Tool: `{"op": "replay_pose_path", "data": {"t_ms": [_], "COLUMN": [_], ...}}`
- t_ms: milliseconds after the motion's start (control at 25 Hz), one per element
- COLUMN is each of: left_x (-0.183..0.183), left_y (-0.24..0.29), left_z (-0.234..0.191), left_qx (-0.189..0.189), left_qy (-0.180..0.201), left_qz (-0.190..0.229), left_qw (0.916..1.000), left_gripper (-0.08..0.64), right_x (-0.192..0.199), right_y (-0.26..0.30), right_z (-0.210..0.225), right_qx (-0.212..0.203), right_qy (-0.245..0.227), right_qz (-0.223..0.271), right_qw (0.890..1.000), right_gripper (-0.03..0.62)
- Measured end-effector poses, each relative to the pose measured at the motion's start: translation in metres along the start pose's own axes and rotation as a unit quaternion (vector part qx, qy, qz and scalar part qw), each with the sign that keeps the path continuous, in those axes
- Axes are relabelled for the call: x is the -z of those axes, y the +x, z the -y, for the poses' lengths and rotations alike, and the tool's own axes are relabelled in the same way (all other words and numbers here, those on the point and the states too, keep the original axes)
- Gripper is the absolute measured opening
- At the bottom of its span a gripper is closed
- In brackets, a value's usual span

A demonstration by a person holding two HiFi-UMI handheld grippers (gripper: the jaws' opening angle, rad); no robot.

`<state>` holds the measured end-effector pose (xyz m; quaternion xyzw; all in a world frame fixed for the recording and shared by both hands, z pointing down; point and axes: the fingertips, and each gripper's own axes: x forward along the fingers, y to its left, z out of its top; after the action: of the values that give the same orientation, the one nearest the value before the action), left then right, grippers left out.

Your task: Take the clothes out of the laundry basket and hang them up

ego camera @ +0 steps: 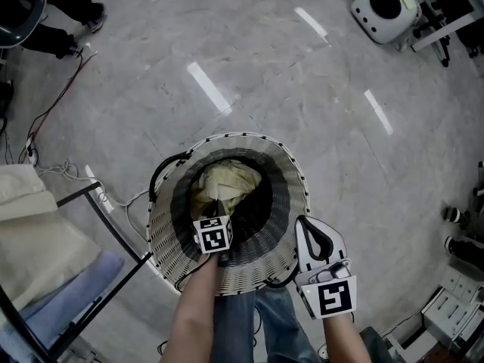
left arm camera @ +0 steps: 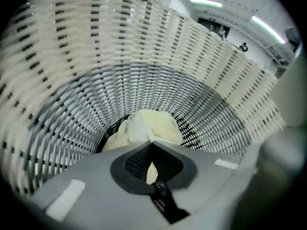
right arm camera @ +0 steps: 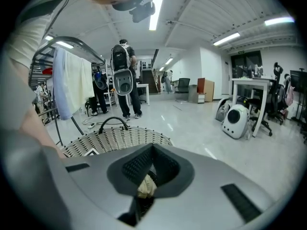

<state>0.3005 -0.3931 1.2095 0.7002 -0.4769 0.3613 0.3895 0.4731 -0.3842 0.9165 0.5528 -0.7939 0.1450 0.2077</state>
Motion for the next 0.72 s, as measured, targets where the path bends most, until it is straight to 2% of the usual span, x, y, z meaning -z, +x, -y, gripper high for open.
{"op": "replay_pose_path", "data": {"t_ms": [160,440,560,720], "left_x": [-0.027,-0.088,-0.106,-0.143], "left_y": [-0.069,-0.211,-0.271,-0.347], "left_z": [0.028,0.081,0.091,0.100], "left_qx": [0.024,0.046,0.051,0.065], "left_qy": [-0.025,-0.024,-0.041,-0.041], "left_qz": [0.031,0.081,0.097,0.135], "left_qw": [0.9989,0.9953,0.9932,0.9879], "left_gripper": [0.011,0.009,0.009,0.009], "right_x": [-0.037,-0.113,-0.132,-0.150], "right_y": [-0.019,-0.067,-0.095,-0.127], "right_z": [-0.011,-0.025,-0.036,-0.047], "right_qx": [-0.015,-0.038,-0.058,-0.075], "right_qy": [-0.004,0.013,0.007,-0.006], "right_qz": [0.003,0.005,-0.005,-0.024], "right_qw": [1.000,0.999,0.998,0.997], "right_gripper": [0.002,0.002,0.002,0.002]}}
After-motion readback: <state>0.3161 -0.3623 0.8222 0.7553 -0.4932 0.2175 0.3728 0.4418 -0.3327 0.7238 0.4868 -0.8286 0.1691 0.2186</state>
